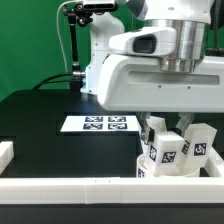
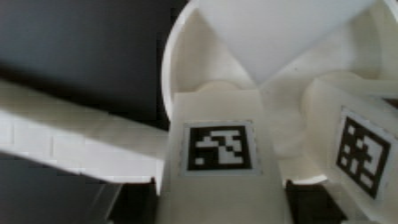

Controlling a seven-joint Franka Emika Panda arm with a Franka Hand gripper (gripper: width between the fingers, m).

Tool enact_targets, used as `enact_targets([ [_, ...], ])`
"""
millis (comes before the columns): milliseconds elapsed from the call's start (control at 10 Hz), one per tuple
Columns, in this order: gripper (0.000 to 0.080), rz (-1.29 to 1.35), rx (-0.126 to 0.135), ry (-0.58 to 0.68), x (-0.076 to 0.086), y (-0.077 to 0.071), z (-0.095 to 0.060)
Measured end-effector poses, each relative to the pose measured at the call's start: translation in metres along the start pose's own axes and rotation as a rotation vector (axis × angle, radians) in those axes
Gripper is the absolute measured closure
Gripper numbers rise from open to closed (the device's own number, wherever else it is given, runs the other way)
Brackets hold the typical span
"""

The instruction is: Assemble stool

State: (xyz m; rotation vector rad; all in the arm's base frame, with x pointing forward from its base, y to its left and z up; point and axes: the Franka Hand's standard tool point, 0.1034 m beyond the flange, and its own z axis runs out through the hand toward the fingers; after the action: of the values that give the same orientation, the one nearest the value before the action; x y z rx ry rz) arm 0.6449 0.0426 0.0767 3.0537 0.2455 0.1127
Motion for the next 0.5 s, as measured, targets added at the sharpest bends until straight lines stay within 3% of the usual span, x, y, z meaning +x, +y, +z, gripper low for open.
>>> enact_targets([
  [200, 0.0454, 0.114, 0.018, 0.008, 0.0010, -0.0003, 0.0003],
  [500, 0.0454, 0.266, 0.019, 0.006, 0.0011, -0.0011, 0.0004],
])
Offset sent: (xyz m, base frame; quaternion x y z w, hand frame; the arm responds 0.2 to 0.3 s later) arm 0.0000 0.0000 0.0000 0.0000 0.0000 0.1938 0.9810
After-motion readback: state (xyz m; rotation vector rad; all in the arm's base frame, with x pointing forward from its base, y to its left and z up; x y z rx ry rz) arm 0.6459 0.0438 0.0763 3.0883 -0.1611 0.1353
